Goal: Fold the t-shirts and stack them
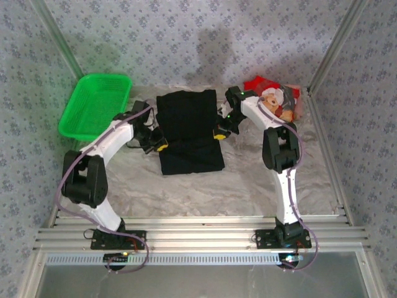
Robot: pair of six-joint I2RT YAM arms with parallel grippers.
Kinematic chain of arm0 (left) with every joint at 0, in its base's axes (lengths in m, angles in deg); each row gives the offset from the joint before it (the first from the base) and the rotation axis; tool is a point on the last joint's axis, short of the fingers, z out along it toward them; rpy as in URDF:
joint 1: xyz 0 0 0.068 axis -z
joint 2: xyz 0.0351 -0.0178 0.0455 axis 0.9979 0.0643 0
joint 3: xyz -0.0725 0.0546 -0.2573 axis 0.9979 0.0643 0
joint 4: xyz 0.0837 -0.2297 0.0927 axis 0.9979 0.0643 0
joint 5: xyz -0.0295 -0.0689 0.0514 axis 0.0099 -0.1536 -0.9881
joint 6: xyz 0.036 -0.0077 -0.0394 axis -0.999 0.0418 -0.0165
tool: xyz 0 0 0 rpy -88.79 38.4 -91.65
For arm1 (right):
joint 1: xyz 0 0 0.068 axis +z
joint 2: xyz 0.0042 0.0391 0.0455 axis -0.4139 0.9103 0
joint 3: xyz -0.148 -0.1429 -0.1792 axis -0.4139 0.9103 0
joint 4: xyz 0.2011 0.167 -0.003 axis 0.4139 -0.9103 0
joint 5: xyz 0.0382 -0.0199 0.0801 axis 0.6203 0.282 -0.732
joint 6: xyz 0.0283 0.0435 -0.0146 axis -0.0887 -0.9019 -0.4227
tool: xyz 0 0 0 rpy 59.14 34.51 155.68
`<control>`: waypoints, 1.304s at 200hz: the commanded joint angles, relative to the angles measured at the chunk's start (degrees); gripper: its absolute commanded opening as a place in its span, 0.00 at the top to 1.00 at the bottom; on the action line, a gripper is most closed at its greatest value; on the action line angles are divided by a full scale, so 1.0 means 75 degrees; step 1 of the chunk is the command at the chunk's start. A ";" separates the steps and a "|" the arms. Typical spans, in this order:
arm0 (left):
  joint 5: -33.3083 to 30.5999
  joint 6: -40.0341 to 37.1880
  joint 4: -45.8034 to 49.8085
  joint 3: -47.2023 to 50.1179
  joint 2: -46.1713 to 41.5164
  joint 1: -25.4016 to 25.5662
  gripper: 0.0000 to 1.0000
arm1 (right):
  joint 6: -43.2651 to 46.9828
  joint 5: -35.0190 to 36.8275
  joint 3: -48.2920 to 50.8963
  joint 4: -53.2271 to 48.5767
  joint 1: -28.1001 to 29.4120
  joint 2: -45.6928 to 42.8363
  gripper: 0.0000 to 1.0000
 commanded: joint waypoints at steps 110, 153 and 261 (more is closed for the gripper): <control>-0.0041 -0.1072 0.0682 -0.2142 0.2084 -0.0338 1.00 | -0.0613 -0.0024 -0.1113 0.0676 -0.0329 0.0990 1.00; -0.0076 -0.0987 0.0518 -0.2364 0.2458 -0.0485 0.98 | -0.0954 -0.0167 -0.1294 0.1093 -0.0328 0.1344 1.00; -0.0044 0.0584 -0.0560 -0.0387 -0.1452 -0.0330 0.23 | -0.1066 -0.0823 0.2087 0.2164 -0.0784 -0.2580 0.46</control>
